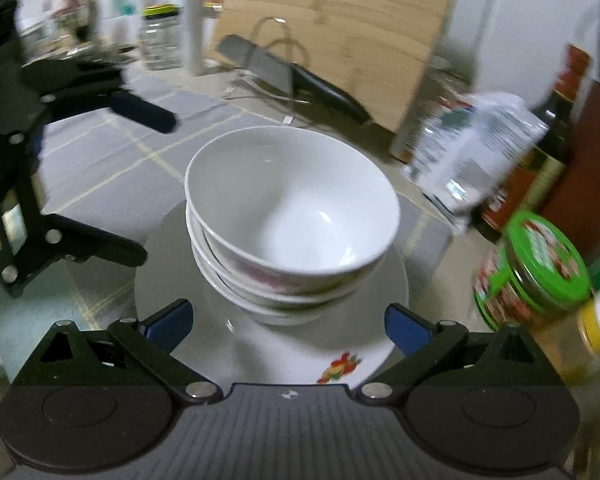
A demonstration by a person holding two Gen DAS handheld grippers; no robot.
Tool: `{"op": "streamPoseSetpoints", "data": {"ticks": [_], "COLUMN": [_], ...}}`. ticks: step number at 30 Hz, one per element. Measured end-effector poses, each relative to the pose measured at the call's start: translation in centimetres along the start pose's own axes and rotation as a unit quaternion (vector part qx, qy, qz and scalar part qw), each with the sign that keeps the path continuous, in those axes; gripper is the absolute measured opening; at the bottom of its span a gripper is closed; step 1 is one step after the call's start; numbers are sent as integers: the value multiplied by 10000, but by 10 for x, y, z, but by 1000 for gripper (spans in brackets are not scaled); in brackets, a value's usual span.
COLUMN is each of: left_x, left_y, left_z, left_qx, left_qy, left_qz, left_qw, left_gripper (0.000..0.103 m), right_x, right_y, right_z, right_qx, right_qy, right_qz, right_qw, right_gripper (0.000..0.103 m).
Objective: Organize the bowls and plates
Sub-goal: 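Open both tools and withdraw them from the stacked bowls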
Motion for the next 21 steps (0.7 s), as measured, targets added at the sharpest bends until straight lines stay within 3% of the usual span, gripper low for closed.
{"op": "streamPoseSetpoints", "data": {"ticks": [3,5,8,11,15,21], "left_x": [10,17,31,41,59,84], "left_y": [-3,-5,-6,-5,-6,-5], "left_z": [3,5,8,11,19,21], "left_qx": [176,392,550,781,1211,1127], "left_qy": [-93,-45,169,540,442,531], "left_qz": [-102,-125,-180,90,425,669], "left_qw": [9997,9991,9982,9954,9907,9900], "left_gripper": [102,102,102,102,102,102], "right_x": [4,10,21,30,49,68], "right_y": [-3,-6,-14,-19,-24,-19], "right_z": [12,23,42,59,89,124], "right_qx": [-754,-1413,-2355,-3031,-3354,-3511], "right_qy": [-593,-885,-1424,-1888,-2101,-2351], "right_qz": [-103,-289,-464,-437,-591,-706], "right_qw": [9953,9856,9603,9330,9164,9036], "right_gripper": [103,103,103,103,103,103]}}
Point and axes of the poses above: each gripper's, at about its wrist camera, not at the fingertips, and x roughly against the way its jaws point, z to its left, y to its top, the point moved 2 cm from there along -x, roughly the way its jaws point, and after that the axes turned 11 degrees about y, right-handed, at the moved point
